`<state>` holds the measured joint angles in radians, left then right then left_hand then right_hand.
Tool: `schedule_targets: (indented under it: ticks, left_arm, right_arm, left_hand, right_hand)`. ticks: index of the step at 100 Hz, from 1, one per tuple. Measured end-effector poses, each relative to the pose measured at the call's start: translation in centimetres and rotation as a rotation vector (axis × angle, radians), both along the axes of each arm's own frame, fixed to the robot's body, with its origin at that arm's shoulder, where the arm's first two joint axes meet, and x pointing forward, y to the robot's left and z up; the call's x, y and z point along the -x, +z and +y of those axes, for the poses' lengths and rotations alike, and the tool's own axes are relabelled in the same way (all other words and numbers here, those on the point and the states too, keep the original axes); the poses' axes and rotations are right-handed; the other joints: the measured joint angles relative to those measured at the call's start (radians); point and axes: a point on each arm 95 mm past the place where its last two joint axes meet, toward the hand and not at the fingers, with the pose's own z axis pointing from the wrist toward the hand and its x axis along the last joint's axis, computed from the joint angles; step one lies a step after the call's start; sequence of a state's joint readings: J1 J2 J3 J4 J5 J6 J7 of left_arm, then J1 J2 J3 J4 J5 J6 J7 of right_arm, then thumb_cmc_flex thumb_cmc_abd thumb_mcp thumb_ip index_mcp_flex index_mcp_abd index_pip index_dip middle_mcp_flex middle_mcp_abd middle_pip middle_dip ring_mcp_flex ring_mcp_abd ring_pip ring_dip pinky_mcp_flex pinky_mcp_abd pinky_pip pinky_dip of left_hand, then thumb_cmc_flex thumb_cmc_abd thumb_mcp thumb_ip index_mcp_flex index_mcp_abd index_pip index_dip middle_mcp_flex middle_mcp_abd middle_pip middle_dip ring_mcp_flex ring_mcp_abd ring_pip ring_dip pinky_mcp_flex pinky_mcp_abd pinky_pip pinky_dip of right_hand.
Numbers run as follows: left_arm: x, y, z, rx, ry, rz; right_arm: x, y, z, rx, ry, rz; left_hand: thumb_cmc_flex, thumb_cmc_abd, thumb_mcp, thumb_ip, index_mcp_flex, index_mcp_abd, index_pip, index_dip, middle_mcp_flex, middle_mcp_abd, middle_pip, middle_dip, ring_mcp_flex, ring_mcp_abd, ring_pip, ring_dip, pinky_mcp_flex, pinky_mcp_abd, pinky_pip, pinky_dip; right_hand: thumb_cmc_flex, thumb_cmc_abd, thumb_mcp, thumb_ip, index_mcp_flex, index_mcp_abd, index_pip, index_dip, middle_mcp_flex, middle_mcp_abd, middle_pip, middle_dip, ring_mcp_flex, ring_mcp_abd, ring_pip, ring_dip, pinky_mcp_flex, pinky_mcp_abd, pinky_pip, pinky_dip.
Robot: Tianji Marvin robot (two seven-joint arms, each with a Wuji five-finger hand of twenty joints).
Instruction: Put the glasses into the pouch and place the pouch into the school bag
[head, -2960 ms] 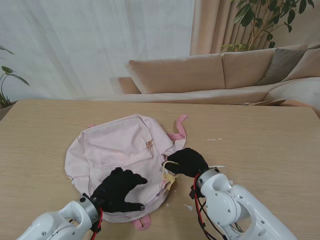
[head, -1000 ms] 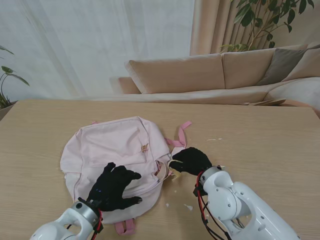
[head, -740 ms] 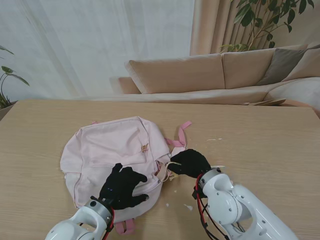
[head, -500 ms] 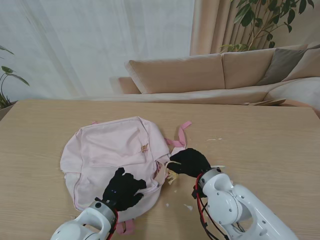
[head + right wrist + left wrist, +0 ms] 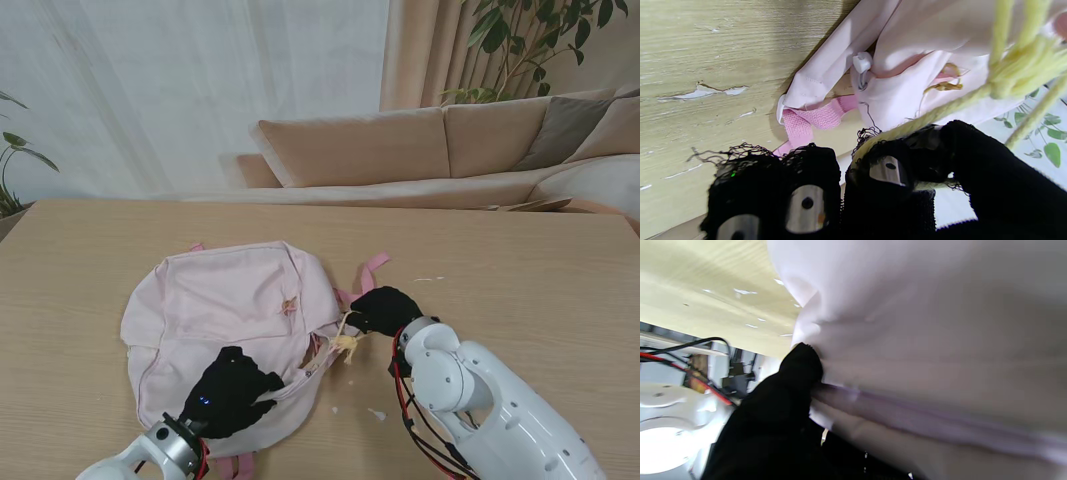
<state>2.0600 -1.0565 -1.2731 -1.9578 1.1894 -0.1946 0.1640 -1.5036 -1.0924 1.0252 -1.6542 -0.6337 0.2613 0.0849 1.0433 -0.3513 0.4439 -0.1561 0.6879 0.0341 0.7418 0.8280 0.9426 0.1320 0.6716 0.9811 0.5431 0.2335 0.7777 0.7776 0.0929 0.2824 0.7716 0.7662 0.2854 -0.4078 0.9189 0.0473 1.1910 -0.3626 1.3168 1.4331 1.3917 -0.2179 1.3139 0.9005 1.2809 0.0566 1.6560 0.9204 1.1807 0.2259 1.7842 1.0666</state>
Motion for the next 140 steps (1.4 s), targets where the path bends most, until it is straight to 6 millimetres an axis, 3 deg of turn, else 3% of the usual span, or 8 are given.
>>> schedule_targets:
  ticks: [8, 43, 96, 107, 109, 115, 120, 140]
  left_arm:
    - [0.1, 0.2, 0.8, 0.012, -0.061, -0.002]
    - [-0.6, 0.5, 4.7, 0.008, -0.047, 0.001]
    - [-1.1, 0.3, 5.9, -0.023, -0.029, 0.049]
    - [-0.9, 0.5, 5.9, -0.001, -0.004, 0.163]
    - [-0.8, 0.6, 5.8, 0.000, 0.002, 0.188]
    - [-0.6, 1.0, 5.6, -0.021, 0.005, 0.211]
    - [-0.5, 1.2, 5.3, -0.055, -0.002, 0.191]
    - [-0.3, 1.8, 2.7, -0.037, 0.039, 0.204]
  right_arm:
    - [-0.6, -0.3, 0.2, 0.003, -0.006, 0.018]
    - [-2.5, -0.5, 0.3, 0.019, -0.049, 0.047]
    - [-3.6, -0.8, -1.5, 0.076, -0.117, 0.035]
    - [-3.4, -0.7, -1.8, 0.059, -0.116, 0.027]
    - [-3.4, -0.6, -1.8, 0.056, -0.115, 0.023]
    - [-3.0, -0.4, -2.0, 0.050, -0.111, 0.008]
    - [-2.8, -0.1, -2.1, 0.051, -0.106, -0.008]
    - [-1.8, 0.3, -1.8, 0.046, -0.082, -0.042]
  left_hand:
    - [0.000, 0.001, 0.000, 0.000, 0.000, 0.000, -0.020, 0.018, 0.001, -0.011, 0.002, 0.002, 0.000, 0.000, 0.000, 0.001, -0.002, 0.000, 0.037, -0.036]
    - [-0.011, 0.002, 0.003, -0.004, -0.001, 0.000, -0.060, 0.113, 0.040, -0.021, 0.018, 0.063, 0.015, 0.000, 0.000, 0.022, -0.002, 0.000, 0.086, -0.050]
    - [-0.011, 0.002, 0.015, -0.004, -0.001, -0.005, -0.060, 0.188, 0.040, -0.020, 0.077, 0.107, 0.030, 0.000, -0.025, 0.087, -0.007, 0.000, 0.078, -0.066]
    - [-0.010, 0.009, 0.031, -0.004, -0.153, -0.040, -0.006, -0.046, -0.053, -0.031, -0.198, 0.038, -0.065, -0.012, -0.139, -0.028, -0.053, 0.000, -0.041, -0.088]
    - [-0.064, 0.010, 0.077, -0.002, -0.191, -0.040, -0.005, -0.104, -0.114, -0.031, -0.206, -0.029, -0.092, -0.012, -0.171, -0.042, -0.062, 0.000, -0.075, -0.088]
    - [-0.271, 0.010, 0.178, 0.062, -0.277, -0.008, -0.068, -0.229, -0.308, -0.031, -0.197, -0.283, -0.160, -0.016, -0.266, -0.093, -0.079, 0.000, -0.173, -0.098]
    - [-0.372, 0.010, 0.182, 0.073, -0.339, 0.020, -0.126, -0.294, -0.399, -0.032, -0.197, -0.382, -0.202, -0.017, -0.331, -0.120, -0.094, 0.000, -0.243, -0.110]
    - [-0.509, 0.009, 0.082, 0.079, -0.388, 0.107, -0.241, -0.394, -0.492, -0.011, -0.268, -0.477, -0.264, -0.021, -0.440, -0.151, -0.097, 0.000, -0.445, -0.111]
  right_hand:
    - [0.000, -0.008, -0.003, 0.000, 0.000, -0.016, -0.001, 0.001, 0.000, -0.012, -0.004, 0.000, 0.000, 0.000, 0.000, 0.000, 0.000, 0.000, 0.000, 0.000]
    - [0.000, -0.014, -0.004, 0.000, 0.000, -0.023, -0.003, 0.002, 0.000, -0.022, -0.015, -0.001, 0.000, 0.000, 0.001, 0.000, 0.000, 0.000, 0.000, 0.000]
    - [0.000, -0.013, -0.004, 0.000, 0.000, -0.023, -0.003, 0.002, 0.000, -0.023, -0.016, -0.002, 0.000, 0.000, 0.001, 0.000, 0.000, 0.000, 0.000, 0.010]
    - [0.000, -0.008, -0.004, 0.000, 0.000, -0.021, -0.003, 0.002, 0.000, -0.019, -0.012, -0.002, 0.000, 0.000, 0.001, 0.000, 0.000, 0.000, 0.000, 0.010]
    - [0.000, -0.004, -0.004, 0.000, 0.000, -0.014, -0.003, 0.002, 0.000, -0.012, -0.006, -0.002, 0.000, 0.000, 0.001, 0.000, 0.000, 0.000, 0.000, 0.010]
    - [0.000, 0.005, -0.003, 0.000, 0.000, -0.007, 0.002, 0.002, 0.000, 0.002, 0.014, -0.001, 0.000, 0.000, 0.001, 0.000, 0.000, 0.000, 0.000, 0.010]
    - [0.000, 0.013, -0.003, 0.000, 0.000, -0.006, 0.003, 0.002, 0.000, 0.014, 0.025, 0.000, 0.000, 0.000, 0.001, 0.000, 0.000, 0.000, 0.000, 0.010]
    - [0.000, 0.014, -0.004, 0.000, 0.000, -0.005, 0.003, 0.002, 0.000, 0.019, 0.027, 0.001, 0.000, 0.000, 0.001, 0.000, 0.000, 0.000, 0.000, 0.010]
